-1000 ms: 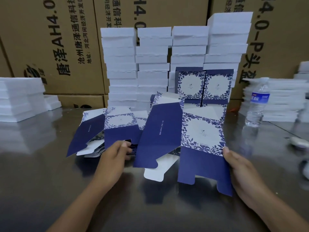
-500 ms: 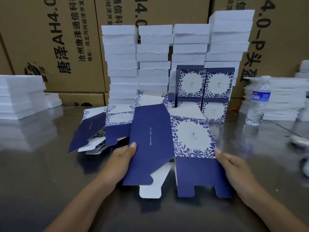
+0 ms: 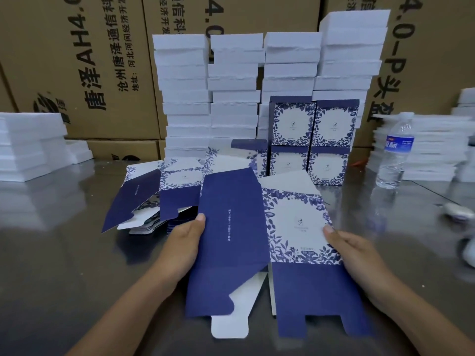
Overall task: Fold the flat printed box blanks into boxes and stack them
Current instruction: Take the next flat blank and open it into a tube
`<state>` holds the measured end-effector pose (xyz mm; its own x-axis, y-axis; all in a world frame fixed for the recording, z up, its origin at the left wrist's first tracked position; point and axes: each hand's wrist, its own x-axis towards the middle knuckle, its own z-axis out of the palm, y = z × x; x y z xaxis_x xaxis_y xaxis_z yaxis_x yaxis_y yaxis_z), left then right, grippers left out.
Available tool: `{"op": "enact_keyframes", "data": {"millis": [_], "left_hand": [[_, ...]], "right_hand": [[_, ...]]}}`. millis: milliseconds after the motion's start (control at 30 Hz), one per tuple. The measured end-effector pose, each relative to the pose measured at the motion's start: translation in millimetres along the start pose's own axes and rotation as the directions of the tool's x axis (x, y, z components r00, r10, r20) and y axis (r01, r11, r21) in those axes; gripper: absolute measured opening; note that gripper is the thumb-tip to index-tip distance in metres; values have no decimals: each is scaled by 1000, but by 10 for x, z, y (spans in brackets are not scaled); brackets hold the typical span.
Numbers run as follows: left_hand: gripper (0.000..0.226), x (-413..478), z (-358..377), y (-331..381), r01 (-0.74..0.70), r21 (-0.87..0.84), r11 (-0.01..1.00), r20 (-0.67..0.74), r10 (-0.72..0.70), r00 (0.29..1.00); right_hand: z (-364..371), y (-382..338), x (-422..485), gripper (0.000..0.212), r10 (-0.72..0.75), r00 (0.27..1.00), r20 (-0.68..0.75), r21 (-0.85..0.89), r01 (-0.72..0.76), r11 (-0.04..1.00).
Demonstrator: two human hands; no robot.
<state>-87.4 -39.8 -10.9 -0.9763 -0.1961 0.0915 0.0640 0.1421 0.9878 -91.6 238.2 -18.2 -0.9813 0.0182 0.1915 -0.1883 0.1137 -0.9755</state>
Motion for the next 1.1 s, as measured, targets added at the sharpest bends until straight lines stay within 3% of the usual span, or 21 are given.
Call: {"op": "enact_keyframes", "data": {"millis": [200,433,633,767,967,1100], "left_hand": [[44,-11,-11,-16,2,32,999,60,-4,998],[40,-46,-3,26,48,-105,993,48,-43,998],[43,2,-79,20,-19,112,993,-57,25,998],[42,-24,-52,33,-18,141,990,4,17,1000],[38,-41,-23,59,89,-22,996,28,-89,996],[40,-31,-26,39,104,-29,994,51,-103,993]], "right_hand": [[-9,-9,27,37,10,992,-124,-9,-11,1000],[2,-50,-28,34,31,997,-75,-50,-35,998],[32,-51,-21,36,62,998,-29,-53,-63,997],[30,-71,-15,42,61,993,-101,-25,-64,998],[14,-86,-43,40,41,996,-79,-18,-42,999],[8,-59,-32,31,74,995,-62,16,-73,997]]}}
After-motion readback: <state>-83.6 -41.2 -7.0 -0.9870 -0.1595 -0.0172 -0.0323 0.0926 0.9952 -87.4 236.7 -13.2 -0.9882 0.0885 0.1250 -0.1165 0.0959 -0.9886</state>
